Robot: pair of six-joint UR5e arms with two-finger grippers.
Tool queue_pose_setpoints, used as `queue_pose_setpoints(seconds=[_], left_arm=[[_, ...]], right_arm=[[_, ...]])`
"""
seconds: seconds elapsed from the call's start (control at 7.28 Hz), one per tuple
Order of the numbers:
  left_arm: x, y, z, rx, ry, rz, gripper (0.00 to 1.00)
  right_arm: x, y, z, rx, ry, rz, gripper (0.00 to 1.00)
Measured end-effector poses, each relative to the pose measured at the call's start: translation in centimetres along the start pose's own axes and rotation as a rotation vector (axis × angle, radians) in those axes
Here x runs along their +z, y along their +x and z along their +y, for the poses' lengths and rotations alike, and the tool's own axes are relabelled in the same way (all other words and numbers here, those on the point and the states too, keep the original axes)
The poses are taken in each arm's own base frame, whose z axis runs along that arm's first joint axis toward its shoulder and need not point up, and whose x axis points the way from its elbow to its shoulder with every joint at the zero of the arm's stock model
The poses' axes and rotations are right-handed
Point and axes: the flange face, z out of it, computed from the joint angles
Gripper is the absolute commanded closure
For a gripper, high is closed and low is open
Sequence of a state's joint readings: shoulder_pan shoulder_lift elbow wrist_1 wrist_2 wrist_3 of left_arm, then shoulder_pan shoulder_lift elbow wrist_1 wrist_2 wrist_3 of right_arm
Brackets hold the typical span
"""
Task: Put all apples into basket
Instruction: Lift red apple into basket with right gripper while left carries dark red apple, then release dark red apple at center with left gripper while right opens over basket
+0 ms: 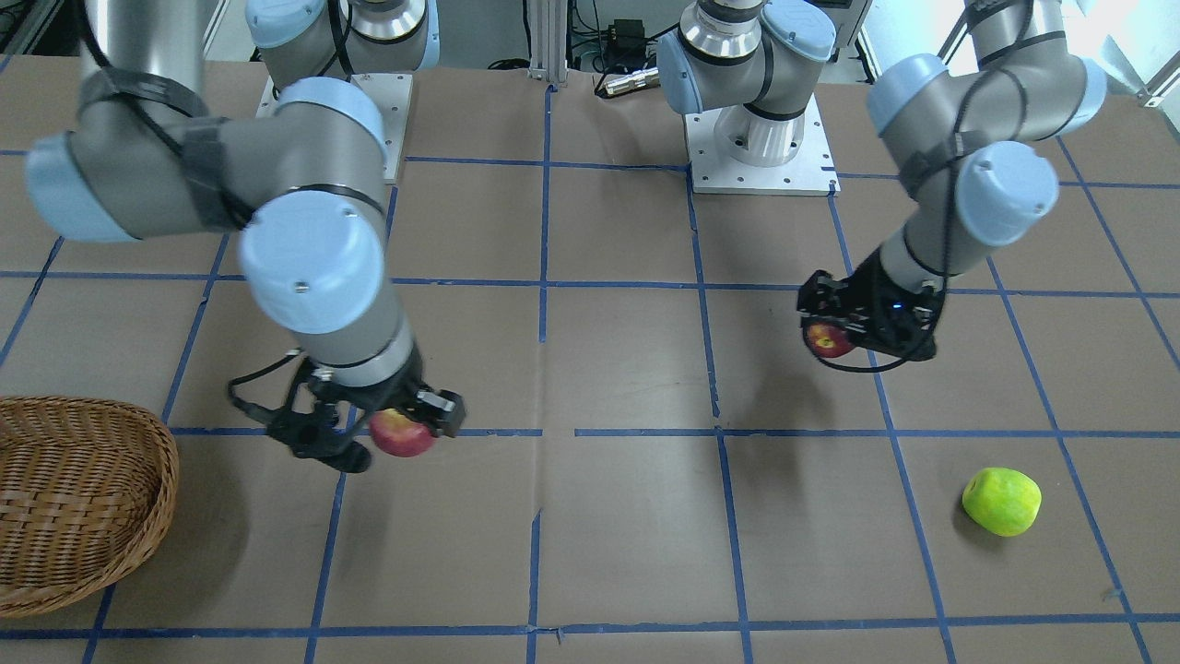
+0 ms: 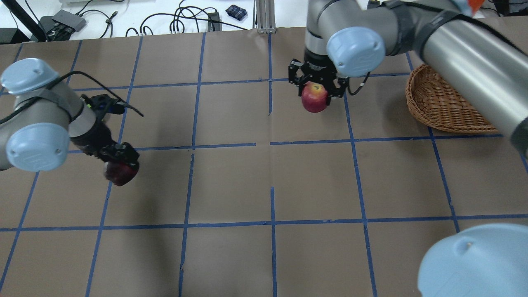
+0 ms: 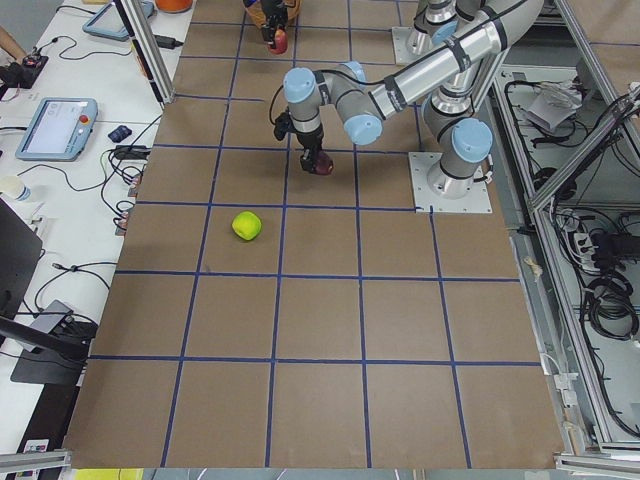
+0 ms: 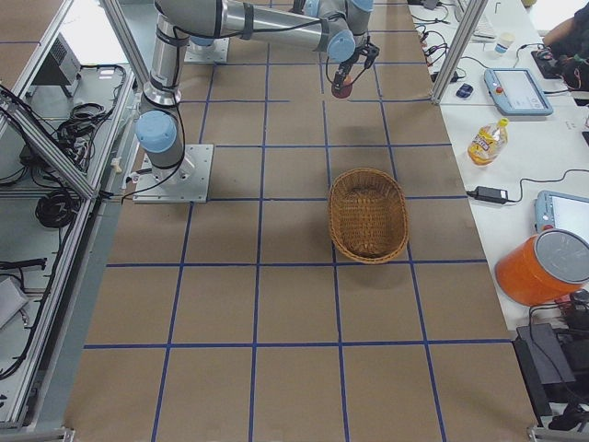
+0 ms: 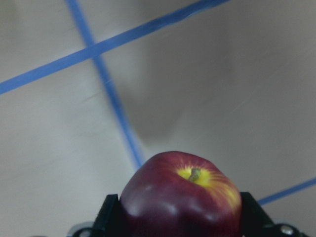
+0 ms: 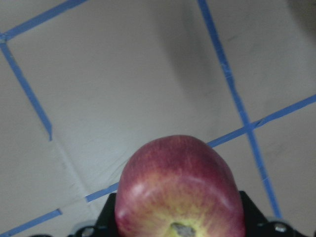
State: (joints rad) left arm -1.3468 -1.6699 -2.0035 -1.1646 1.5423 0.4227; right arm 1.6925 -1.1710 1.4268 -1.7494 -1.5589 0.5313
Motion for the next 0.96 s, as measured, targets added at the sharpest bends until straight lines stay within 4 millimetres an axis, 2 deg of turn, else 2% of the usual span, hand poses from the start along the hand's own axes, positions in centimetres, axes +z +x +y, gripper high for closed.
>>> queue_pose_setpoints(seconds=[0.27,0.41,0.69,0.82,0.96], left_arm=[[0.8,13.3,-3.0,-0.101,0.071,-0.008,1.0],[1.8,18.0,-4.3,-0.159,0.103,-0.005,1.0],[4.0,25.4,-7.1,-0.266,0.13,0.01,1.0],[5.0,28.4,-8.3,-0.276,0.13,0.01,1.0],[5.5,30.0,-9.8,-0.289,0.139,0.013,1.0]], right_arm=[[-2.2,11.8,-6.3,-0.108,-0.018,0.043,1.0],[-2.1,18.0,-9.4,-0.174,-0.025,0.063,1.0],[-0.1,28.4,-14.8,-0.259,-0.015,0.071,1.0],[1.2,32.0,-16.9,-0.287,0.007,0.078,1.0],[2.5,35.0,-18.3,-0.312,0.018,0.088,1.0]])
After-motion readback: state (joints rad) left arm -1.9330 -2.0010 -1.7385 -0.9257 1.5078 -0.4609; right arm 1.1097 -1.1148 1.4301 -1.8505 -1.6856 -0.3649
